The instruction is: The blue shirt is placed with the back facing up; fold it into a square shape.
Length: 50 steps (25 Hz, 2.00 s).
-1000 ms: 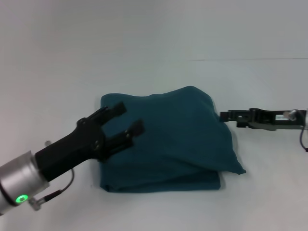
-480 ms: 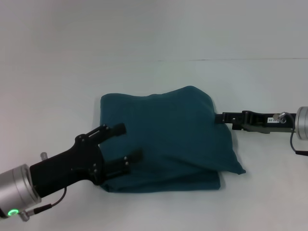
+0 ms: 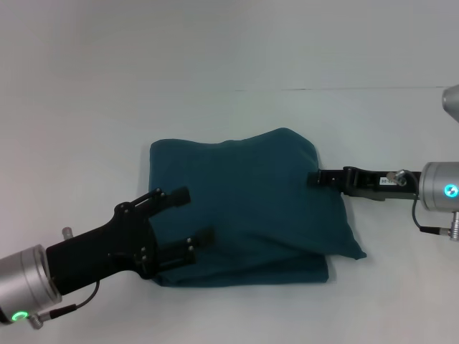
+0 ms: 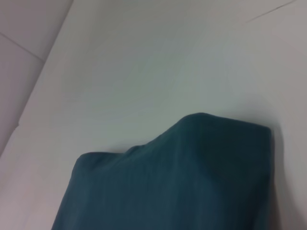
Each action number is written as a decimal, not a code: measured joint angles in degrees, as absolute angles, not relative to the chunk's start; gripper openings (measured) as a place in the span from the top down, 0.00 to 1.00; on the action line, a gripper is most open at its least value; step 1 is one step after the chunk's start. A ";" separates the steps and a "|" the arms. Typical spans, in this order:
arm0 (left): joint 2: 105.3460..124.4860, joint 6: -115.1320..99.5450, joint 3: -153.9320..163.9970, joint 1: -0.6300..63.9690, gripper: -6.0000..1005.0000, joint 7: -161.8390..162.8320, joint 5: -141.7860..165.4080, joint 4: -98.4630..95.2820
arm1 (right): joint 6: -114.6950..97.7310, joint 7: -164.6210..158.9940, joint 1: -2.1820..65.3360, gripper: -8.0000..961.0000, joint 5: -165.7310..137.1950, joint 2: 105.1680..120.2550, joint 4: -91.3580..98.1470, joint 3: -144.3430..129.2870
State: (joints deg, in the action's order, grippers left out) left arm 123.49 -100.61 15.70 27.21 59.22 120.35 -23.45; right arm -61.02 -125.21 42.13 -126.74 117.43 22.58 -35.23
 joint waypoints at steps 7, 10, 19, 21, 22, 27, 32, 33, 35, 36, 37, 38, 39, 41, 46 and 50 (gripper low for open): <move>123.65 -99.89 15.82 27.30 0.13 59.23 120.32 -23.46 | -56.39 -123.60 43.27 0.47 -126.64 119.02 22.58 -35.49; 123.71 -99.53 15.86 27.27 0.13 59.24 120.31 -23.34 | -55.42 -122.97 43.70 0.59 -126.64 119.37 22.60 -35.51; 123.84 -98.52 16.10 27.36 0.13 59.24 120.36 -22.91 | -53.22 -121.23 44.67 0.93 -126.03 119.66 22.34 -35.55; 123.84 -98.38 16.10 27.42 0.13 59.24 120.38 -22.88 | -52.96 -120.33 44.88 0.93 -125.41 119.68 22.20 -35.61; 123.84 -98.27 16.10 27.45 0.13 59.24 120.38 -22.87 | -52.89 -119.98 45.03 0.93 -125.21 119.68 22.17 -35.64; 123.84 -97.77 16.09 27.70 0.13 59.31 120.40 -22.85 | -52.32 -119.60 45.95 0.95 -125.08 119.60 22.39 -35.73; 123.91 -97.42 16.08 27.87 0.13 59.50 120.15 -22.85 | -52.22 -119.53 46.91 0.95 -125.10 119.63 22.66 -36.23; 123.91 -97.20 16.08 27.87 0.13 59.57 120.04 -22.84 | -52.08 -119.52 47.03 0.95 -125.10 119.65 22.66 -36.41; 123.92 -96.88 16.08 27.87 0.13 59.62 119.96 -22.83 | -51.41 -119.52 47.17 0.95 -125.10 119.68 22.54 -36.83; 123.92 -96.79 16.08 27.87 0.13 59.63 119.95 -22.81 | -50.94 -119.52 47.18 0.95 -125.11 119.69 22.40 -37.16; 123.93 -96.68 16.08 27.86 0.13 59.63 119.92 -22.79 | -50.77 -119.52 47.18 0.95 -125.11 119.70 22.36 -37.32; 123.92 -96.59 16.08 27.87 0.13 59.64 119.88 -22.78 | -50.51 -119.52 47.19 0.95 -125.11 119.70 22.28 -37.52; 123.93 -96.51 16.08 27.89 0.13 59.65 119.86 -22.72 | -50.40 -119.52 47.18 0.95 -125.11 119.70 22.25 -37.58; 123.93 -96.37 16.08 28.05 0.13 59.70 119.81 -22.46 | -50.20 -119.52 47.07 0.95 -125.11 119.71 22.23 -37.62; 123.93 -96.18 16.08 28.38 0.13 59.75 119.79 -22.15 | -50.16 -119.53 46.82 0.91 -125.14 119.65 22.23 -37.66; 123.93 -96.18 16.08 28.47 0.13 59.76 119.79 -22.14 | -50.41 -119.53 46.73 0.88 -125.16 119.61 22.26 -37.76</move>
State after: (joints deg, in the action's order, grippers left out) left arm 123.93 -96.18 16.08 28.47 59.76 119.79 -22.14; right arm -50.41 -119.53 46.73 -125.16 119.61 22.26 -37.76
